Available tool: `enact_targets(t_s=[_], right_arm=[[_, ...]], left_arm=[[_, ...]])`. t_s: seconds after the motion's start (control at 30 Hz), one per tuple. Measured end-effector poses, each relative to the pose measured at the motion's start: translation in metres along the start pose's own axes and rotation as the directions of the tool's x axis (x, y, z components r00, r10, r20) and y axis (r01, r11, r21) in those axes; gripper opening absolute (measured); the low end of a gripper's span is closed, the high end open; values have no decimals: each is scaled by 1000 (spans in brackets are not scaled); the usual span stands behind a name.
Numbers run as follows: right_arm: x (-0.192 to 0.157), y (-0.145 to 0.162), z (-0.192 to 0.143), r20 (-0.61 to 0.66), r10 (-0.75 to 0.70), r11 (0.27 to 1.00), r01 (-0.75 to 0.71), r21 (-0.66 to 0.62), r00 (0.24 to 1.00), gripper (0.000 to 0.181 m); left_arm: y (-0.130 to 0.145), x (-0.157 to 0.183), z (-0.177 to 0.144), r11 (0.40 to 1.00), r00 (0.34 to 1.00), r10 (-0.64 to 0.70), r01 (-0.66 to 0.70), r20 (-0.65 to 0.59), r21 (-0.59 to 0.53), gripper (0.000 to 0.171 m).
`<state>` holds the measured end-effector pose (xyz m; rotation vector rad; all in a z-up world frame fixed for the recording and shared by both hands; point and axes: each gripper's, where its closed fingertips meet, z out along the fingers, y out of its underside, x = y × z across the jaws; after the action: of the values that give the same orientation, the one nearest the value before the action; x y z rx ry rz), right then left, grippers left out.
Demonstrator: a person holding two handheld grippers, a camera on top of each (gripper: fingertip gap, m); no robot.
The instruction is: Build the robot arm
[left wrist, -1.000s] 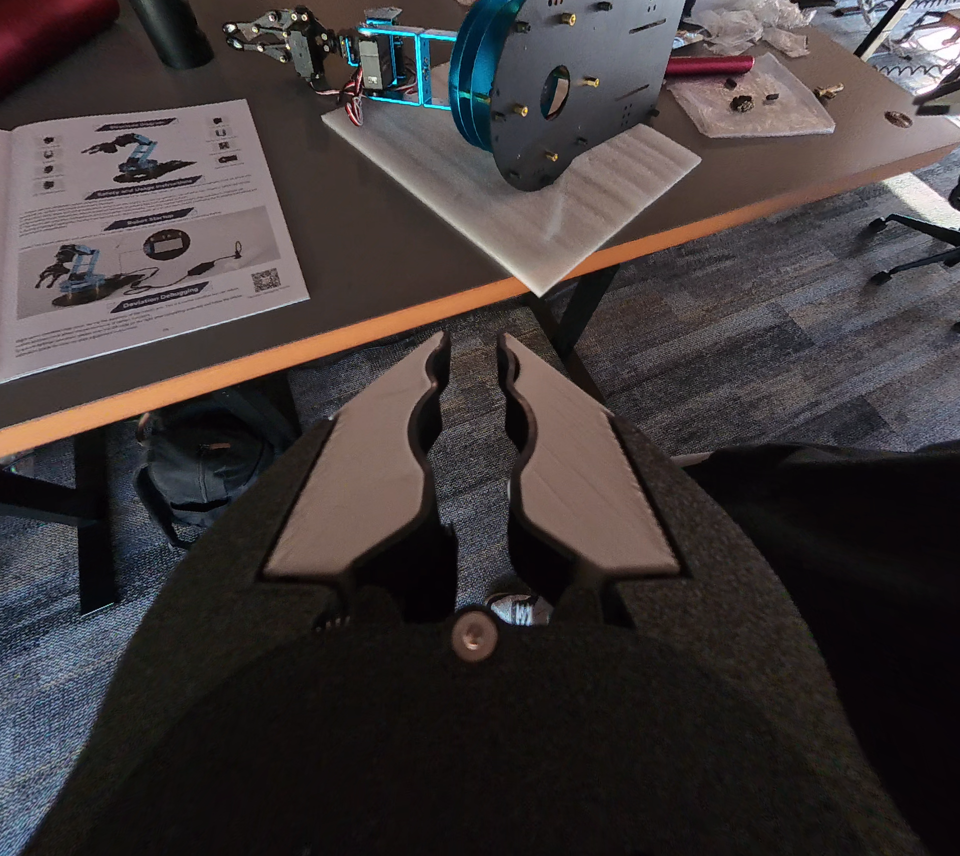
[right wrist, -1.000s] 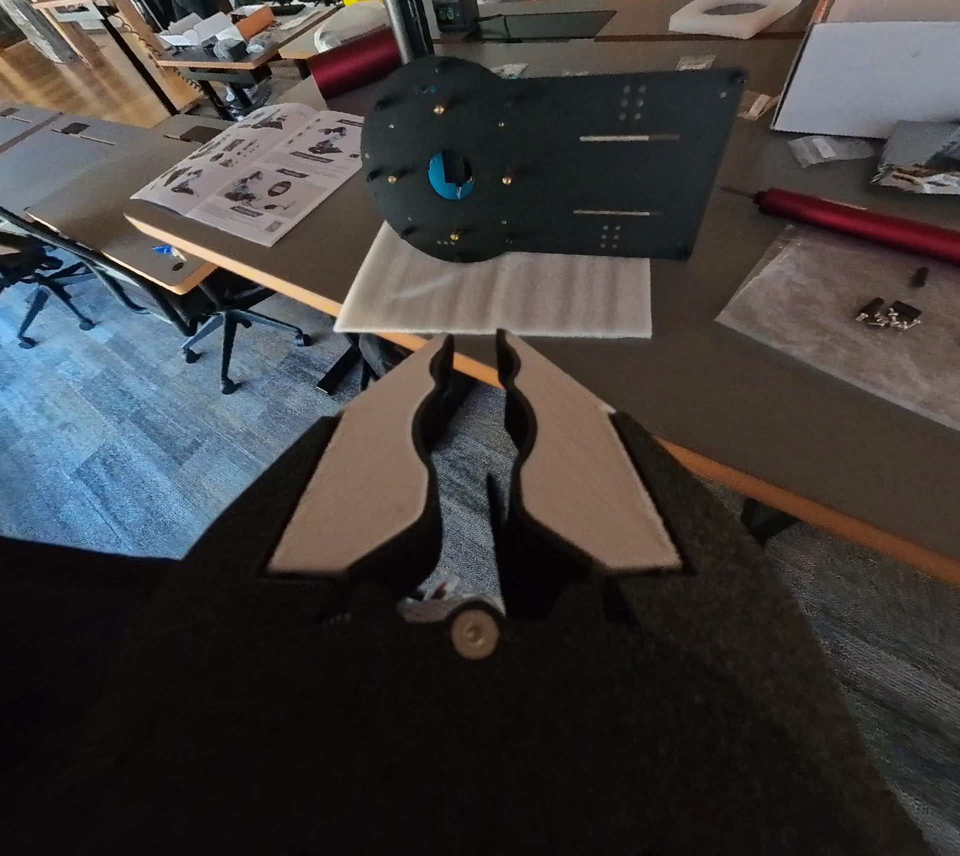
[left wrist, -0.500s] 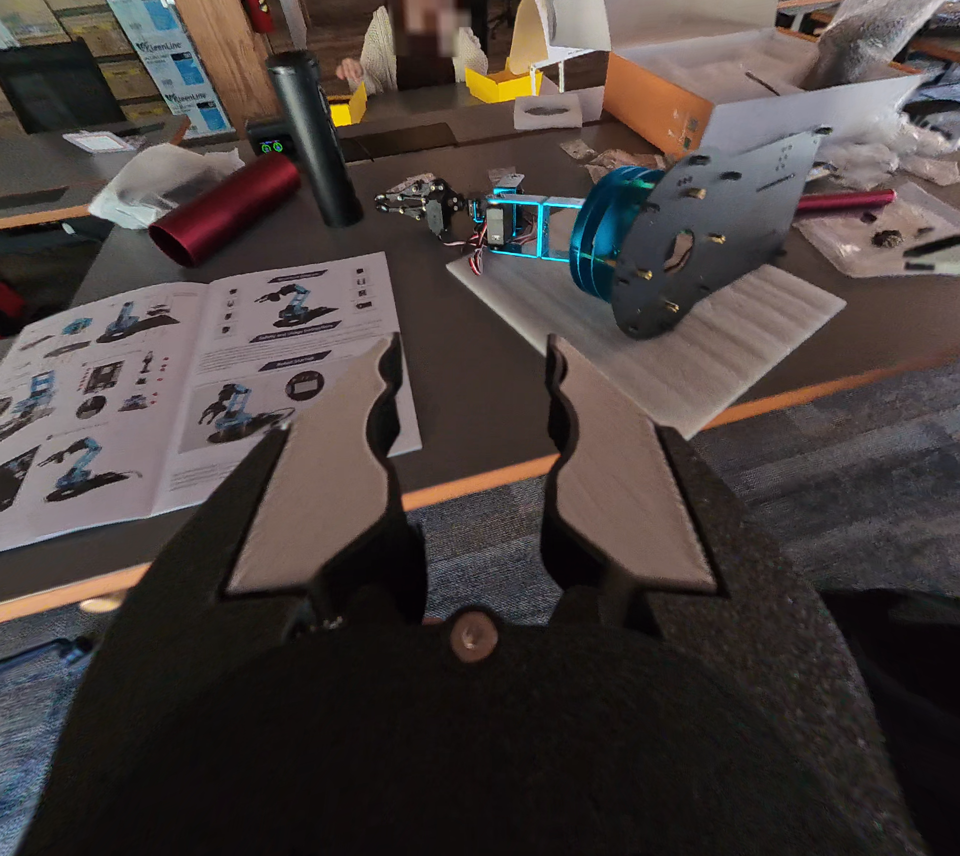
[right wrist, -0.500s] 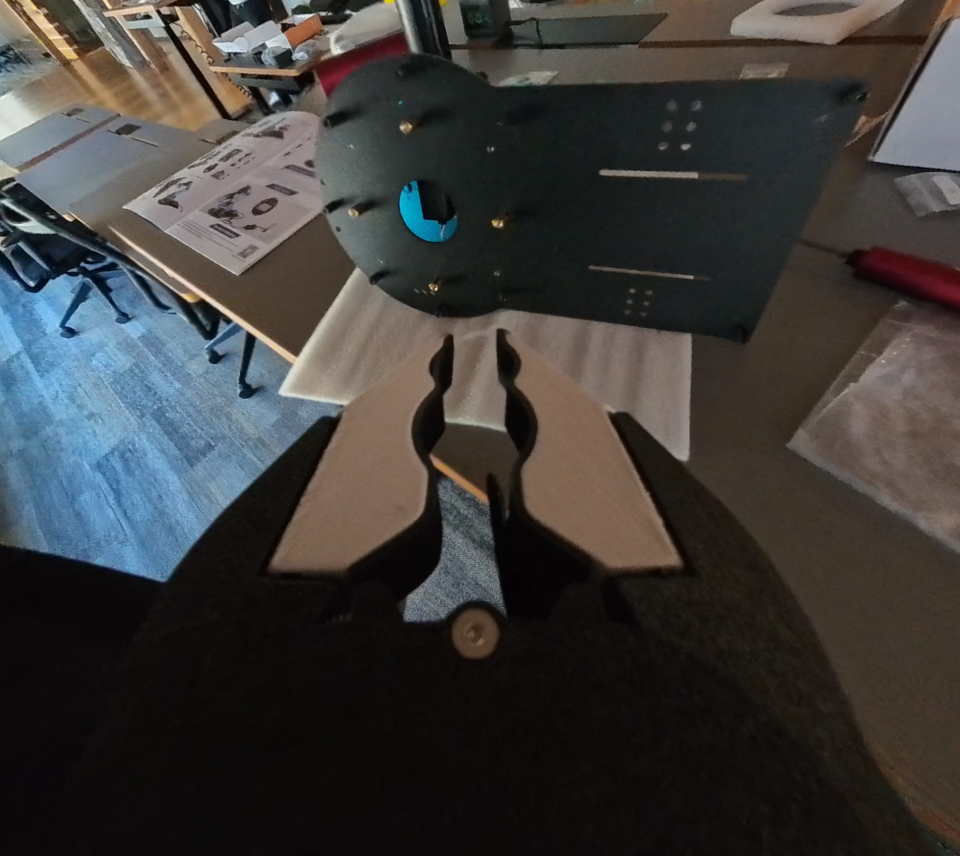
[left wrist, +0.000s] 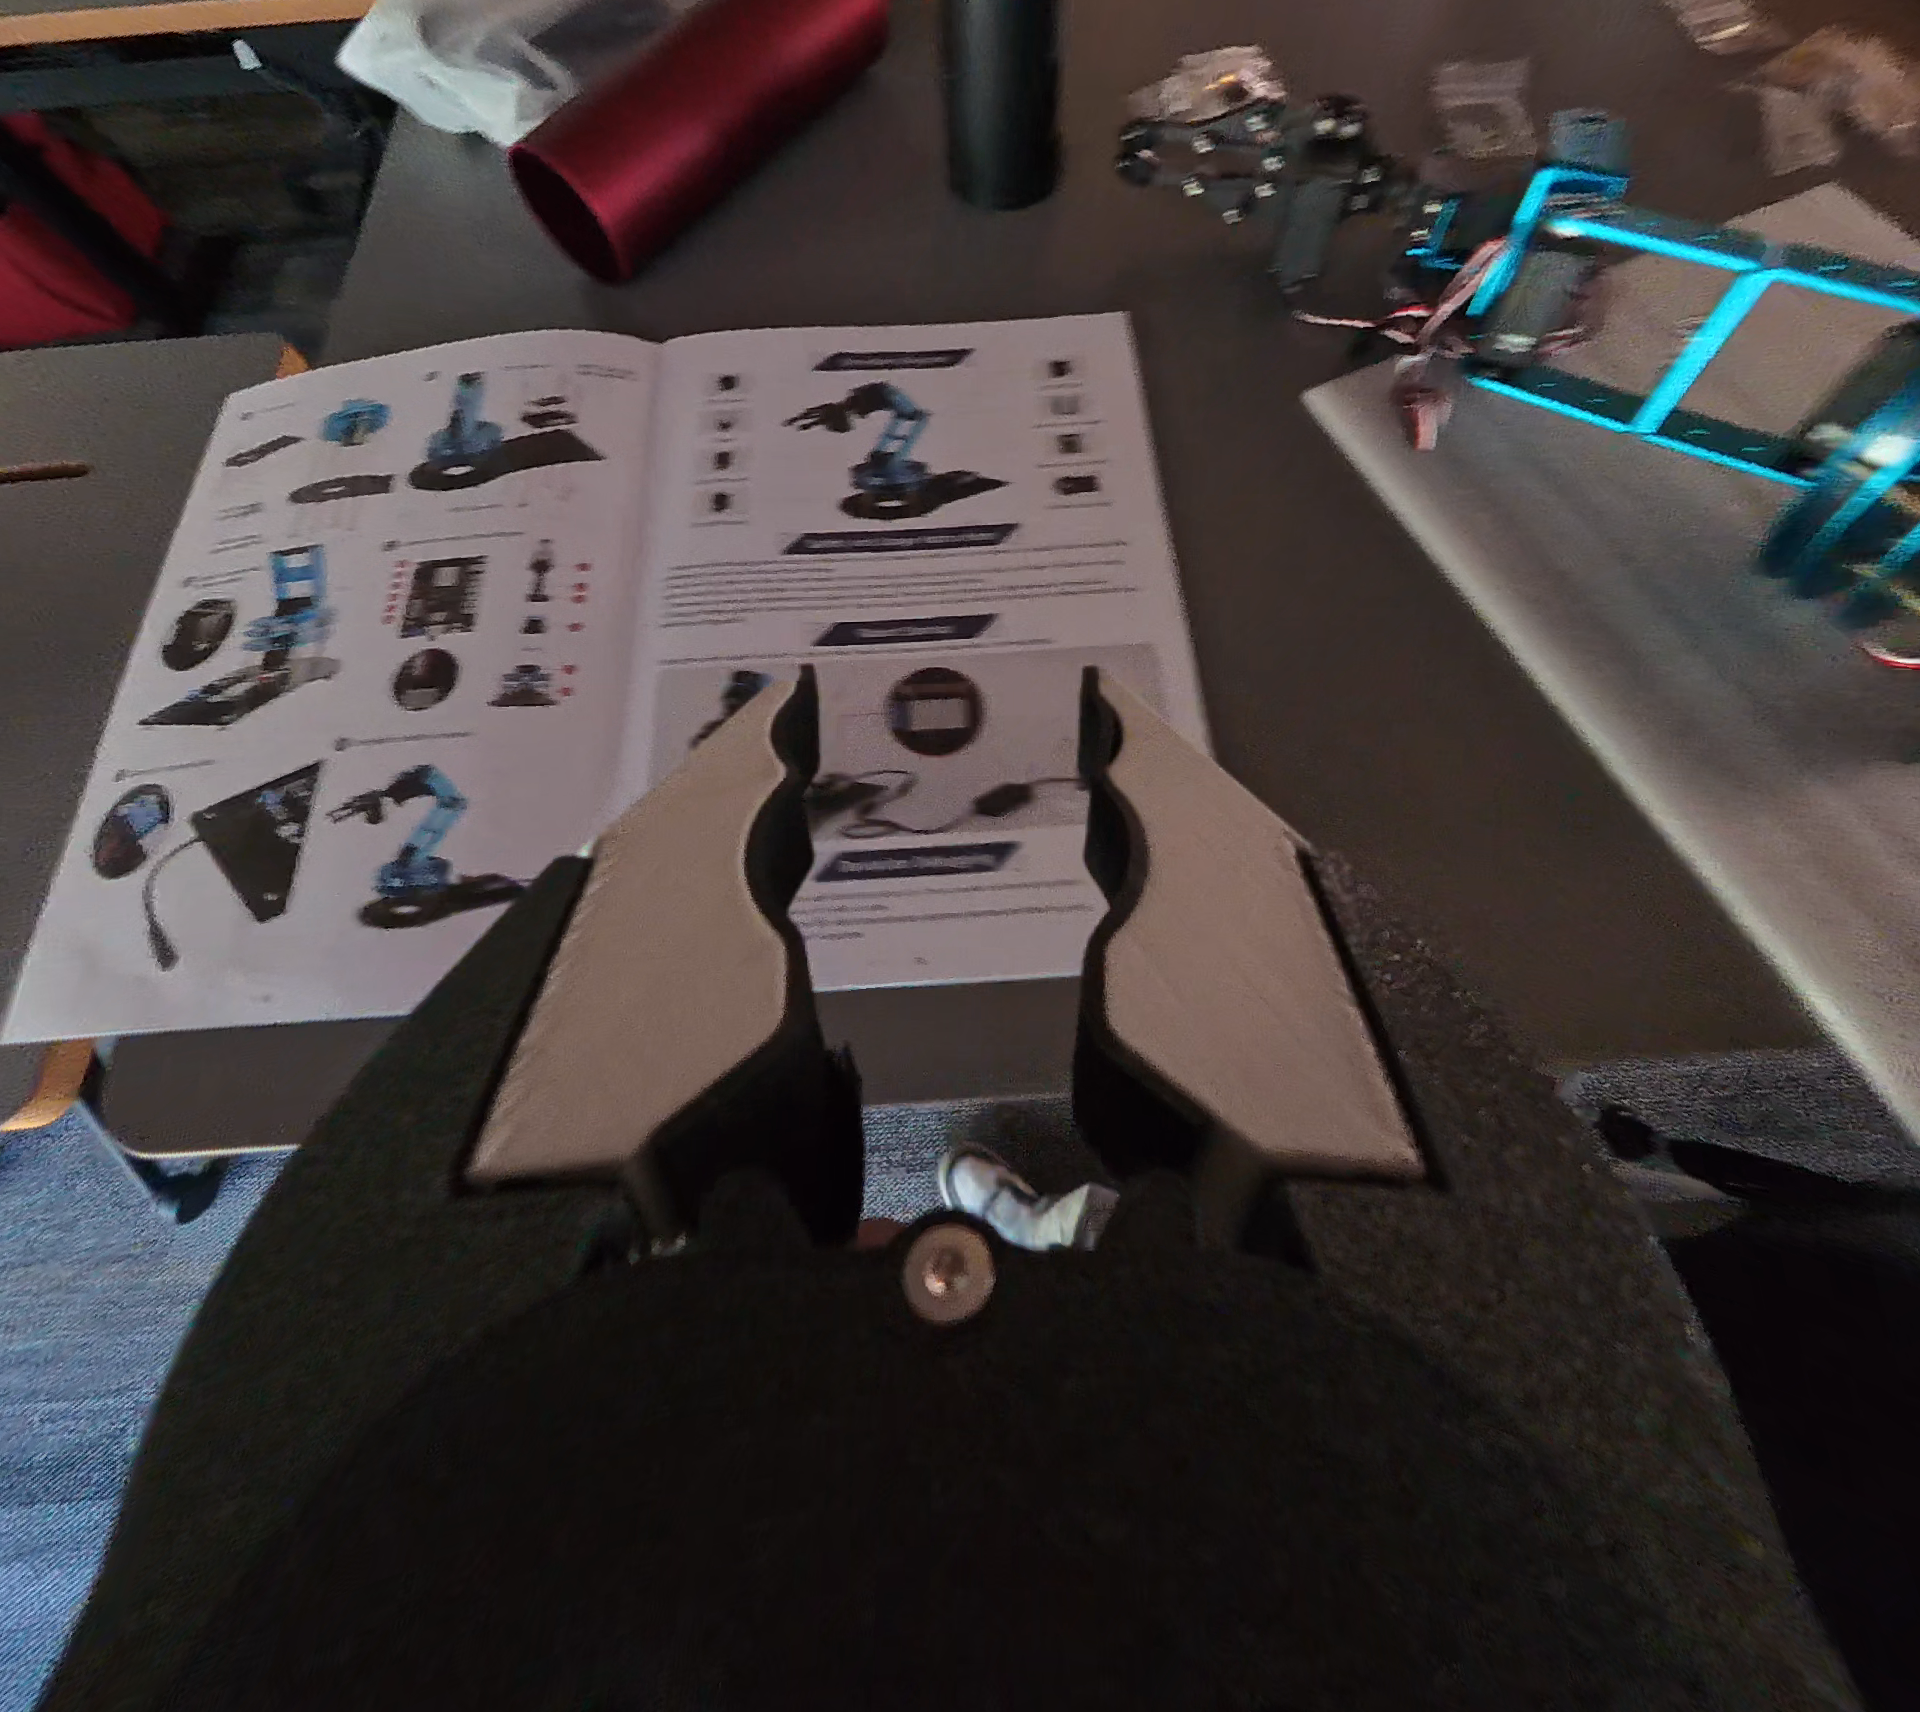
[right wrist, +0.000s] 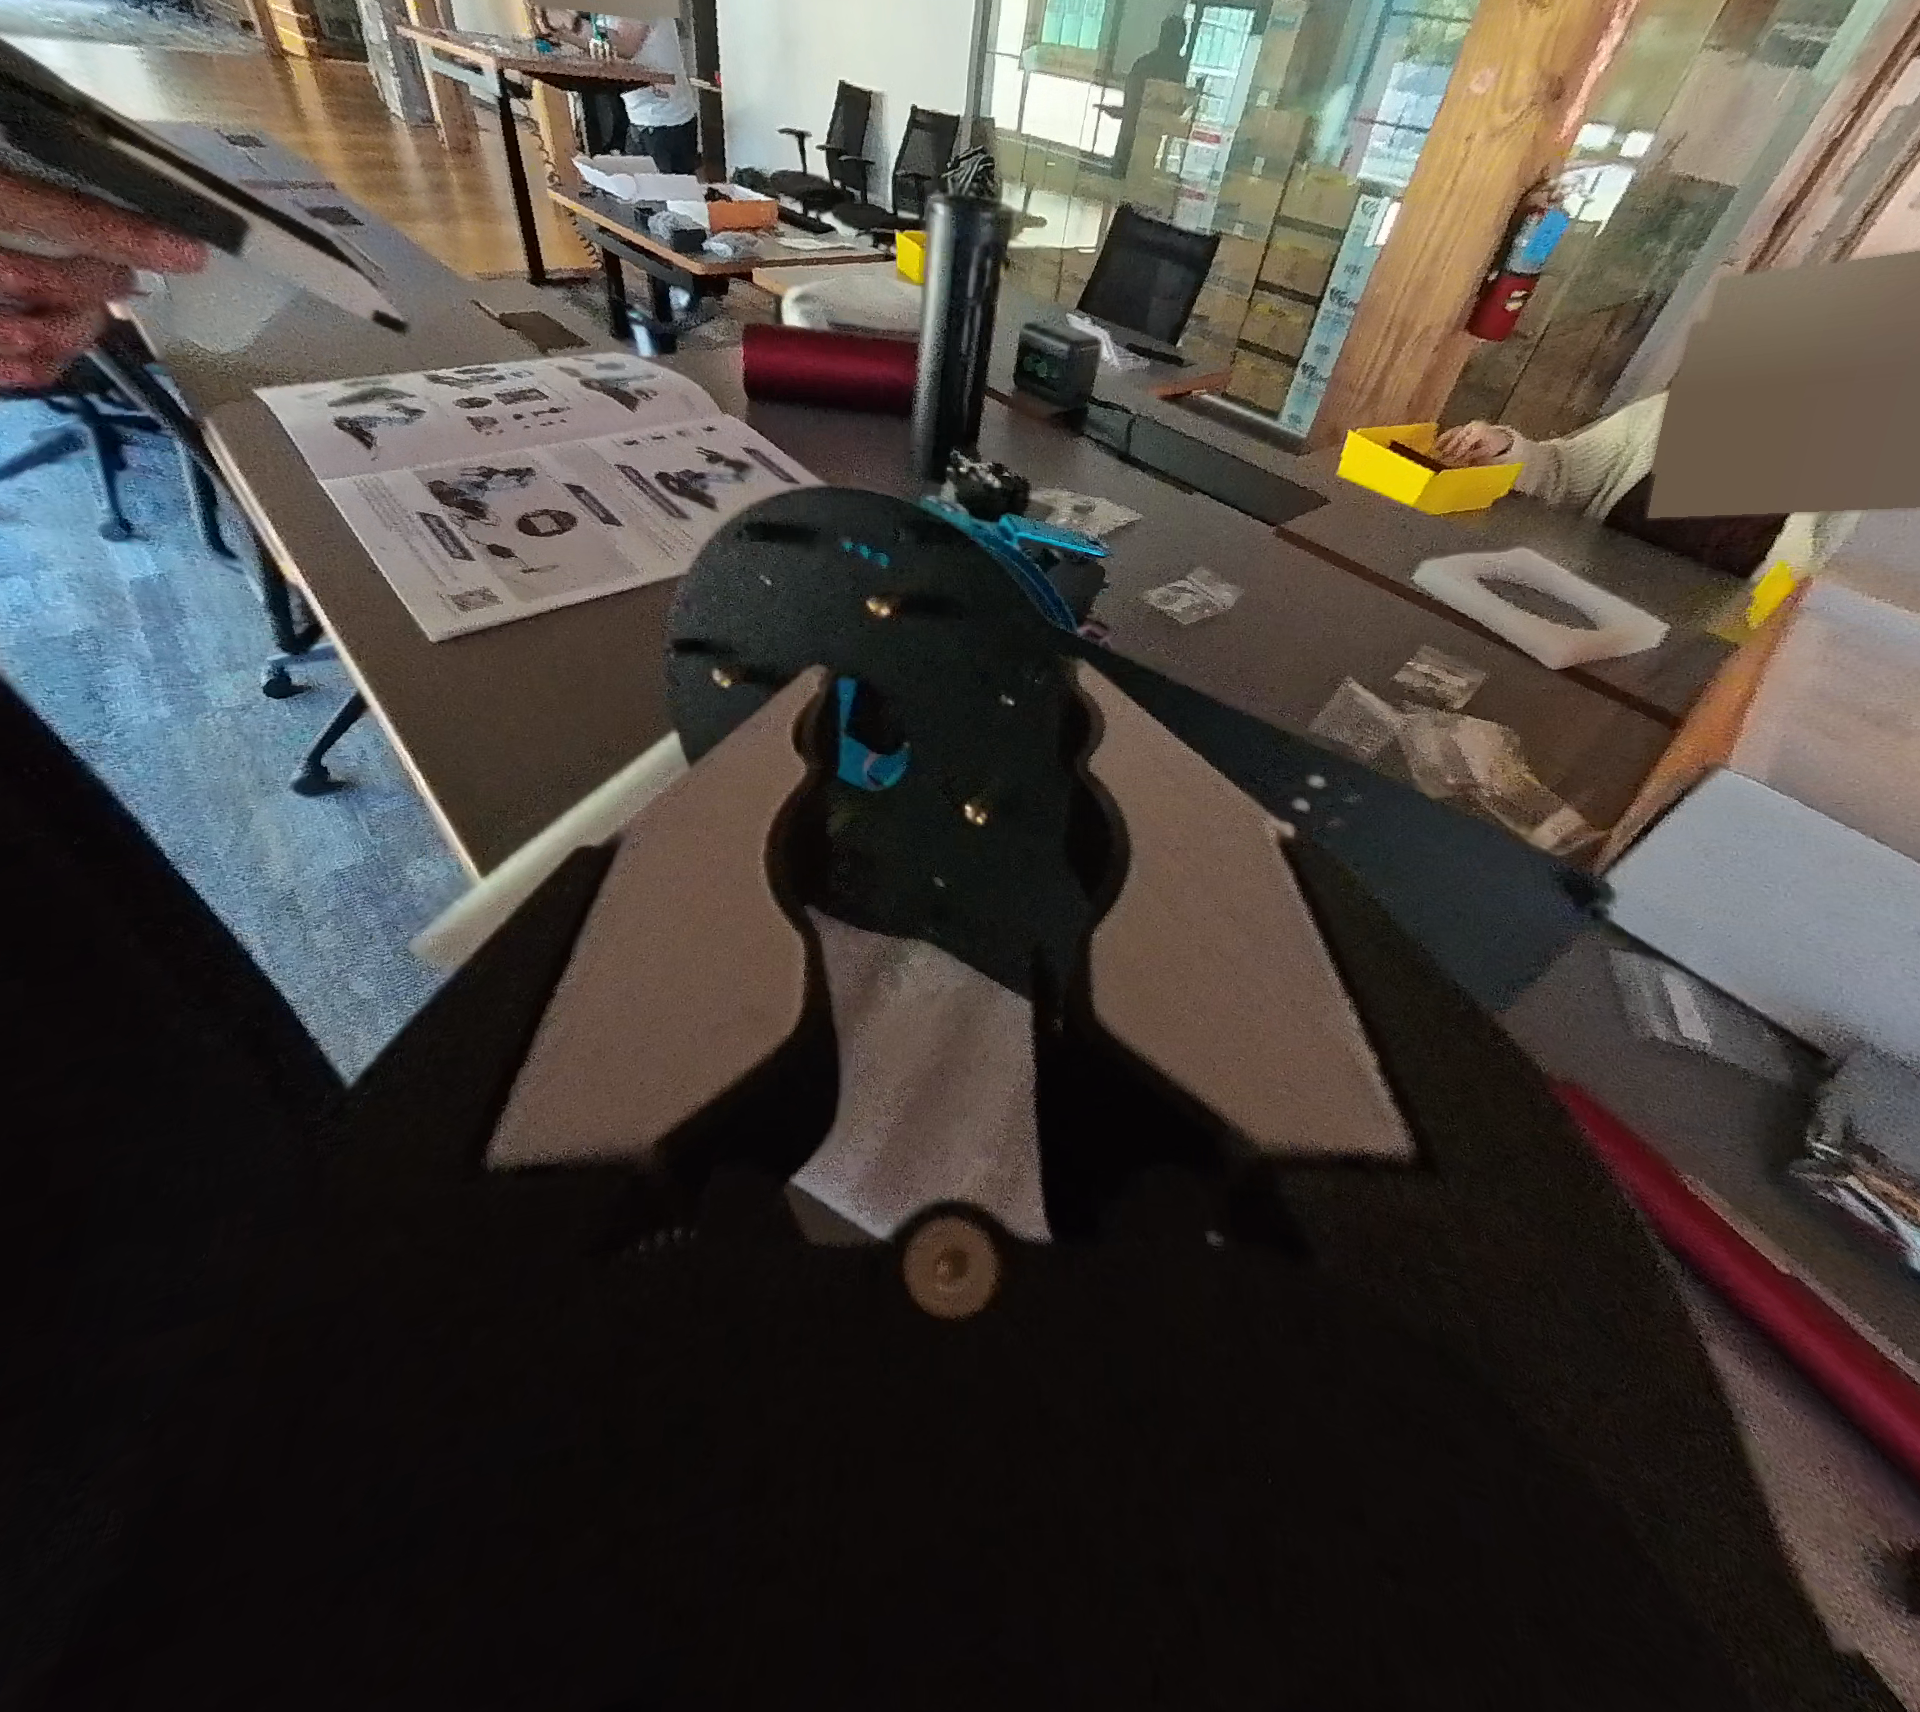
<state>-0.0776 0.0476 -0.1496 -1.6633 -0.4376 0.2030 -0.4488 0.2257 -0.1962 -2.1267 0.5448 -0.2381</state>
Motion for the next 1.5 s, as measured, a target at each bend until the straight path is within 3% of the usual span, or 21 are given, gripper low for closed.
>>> enact_targets(t_s=[0.2,0.3,0.4,0.57,0.77,0.9,1.1,1.5], right_arm=[[-53,-57,60,55,67,997,-69,31,996,46],[-82,-77,111,6,66,998,-66,4,998,46],[-113,-86,168,-15,118,993,-118,-25,993,52],[-148,-83,251,-46,200,978,-202,-44,979,71],[-181,-58,312,16,384,910,-376,-173,923,63],[-193,-46,322,-23,398,887,-391,-247,917,56],[-198,-24,314,-144,383,855,-409,-319,913,50],[-200,-12,301,-243,408,820,-470,-325,880,45]], left_arm=[[2,-93,55,998,999,0,-2,-35,-55,46],[8,-147,83,995,998,42,-47,-48,-93,45],[12,-186,107,994,989,32,-47,-142,-102,43],[12,-217,141,993,956,28,-61,-294,-104,43],[7,-208,155,995,882,-41,-4,-470,-95,39],[4,-185,162,995,835,-3,-54,-550,-87,20],[-1,-179,176,980,825,125,-189,-551,-61,23],[4,-175,170,973,780,117,-215,-615,-88,23]])
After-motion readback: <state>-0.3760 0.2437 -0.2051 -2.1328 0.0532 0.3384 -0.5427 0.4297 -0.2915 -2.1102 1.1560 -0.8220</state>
